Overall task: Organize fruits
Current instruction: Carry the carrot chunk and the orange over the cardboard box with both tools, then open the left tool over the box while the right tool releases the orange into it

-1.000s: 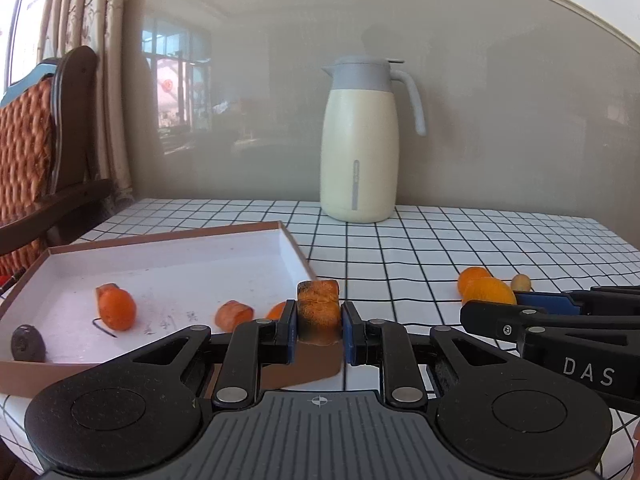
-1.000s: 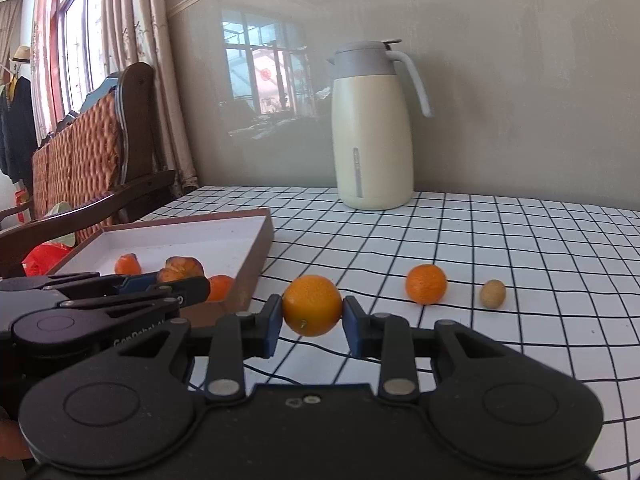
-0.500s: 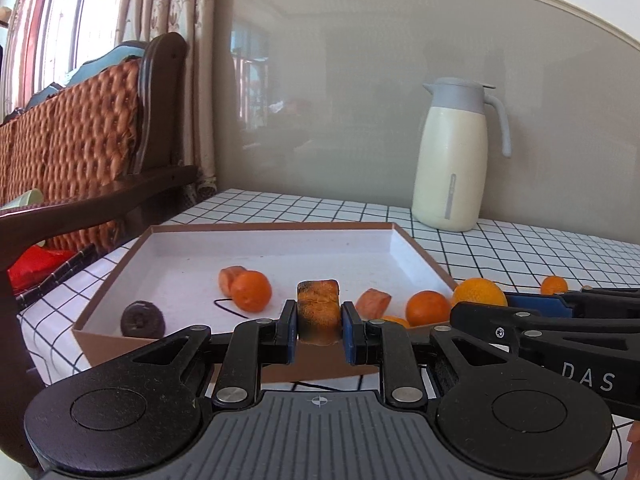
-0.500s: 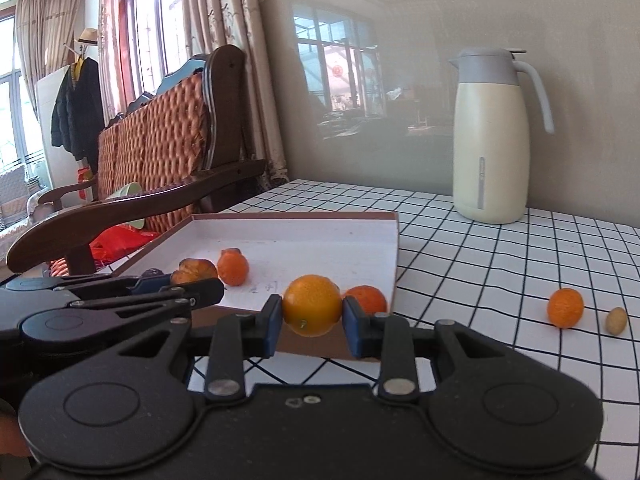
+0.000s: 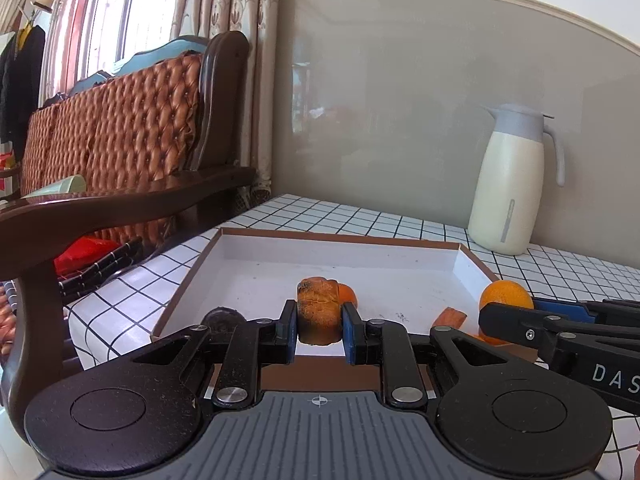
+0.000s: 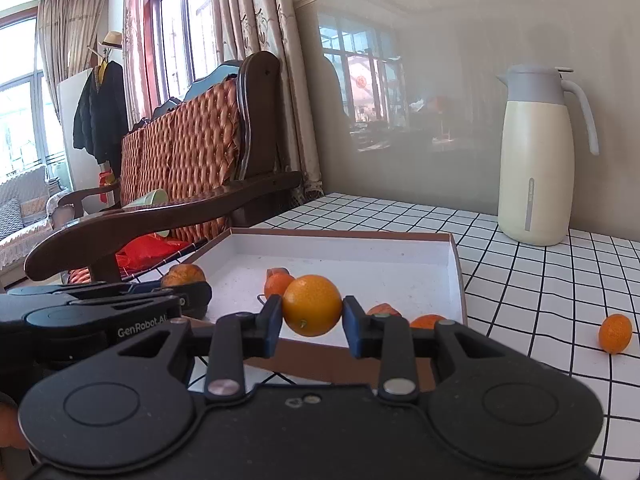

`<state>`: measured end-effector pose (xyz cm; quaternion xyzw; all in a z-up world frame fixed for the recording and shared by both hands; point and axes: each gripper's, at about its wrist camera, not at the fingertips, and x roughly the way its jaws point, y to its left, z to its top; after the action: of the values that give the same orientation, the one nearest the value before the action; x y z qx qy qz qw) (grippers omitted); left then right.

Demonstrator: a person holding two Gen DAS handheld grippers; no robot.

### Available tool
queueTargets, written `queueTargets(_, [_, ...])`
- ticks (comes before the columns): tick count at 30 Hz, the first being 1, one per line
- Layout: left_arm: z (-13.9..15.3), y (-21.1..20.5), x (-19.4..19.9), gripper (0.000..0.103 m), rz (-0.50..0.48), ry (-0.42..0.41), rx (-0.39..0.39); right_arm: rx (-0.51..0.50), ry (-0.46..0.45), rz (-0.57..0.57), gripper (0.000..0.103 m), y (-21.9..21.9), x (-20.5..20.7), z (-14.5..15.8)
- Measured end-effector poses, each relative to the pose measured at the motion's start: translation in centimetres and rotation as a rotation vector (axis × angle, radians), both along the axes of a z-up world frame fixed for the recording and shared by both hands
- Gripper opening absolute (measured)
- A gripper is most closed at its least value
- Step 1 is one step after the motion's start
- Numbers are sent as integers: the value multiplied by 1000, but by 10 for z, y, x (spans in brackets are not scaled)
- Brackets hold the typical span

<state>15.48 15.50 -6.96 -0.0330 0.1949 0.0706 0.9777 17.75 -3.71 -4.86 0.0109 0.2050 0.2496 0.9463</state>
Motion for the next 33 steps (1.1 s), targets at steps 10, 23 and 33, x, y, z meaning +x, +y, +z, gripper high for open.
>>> queueTargets(10, [3, 19, 18, 22, 39, -6, -6, 15, -21, -38, 24, 6, 14, 3])
queueTargets(23, [0, 31, 45, 22, 58, 26, -14, 16, -10, -93, 24, 7, 42, -2])
queueTargets(33, [-6, 38, 78, 23, 84, 54, -10, 12, 45, -149, 24, 8, 74, -14])
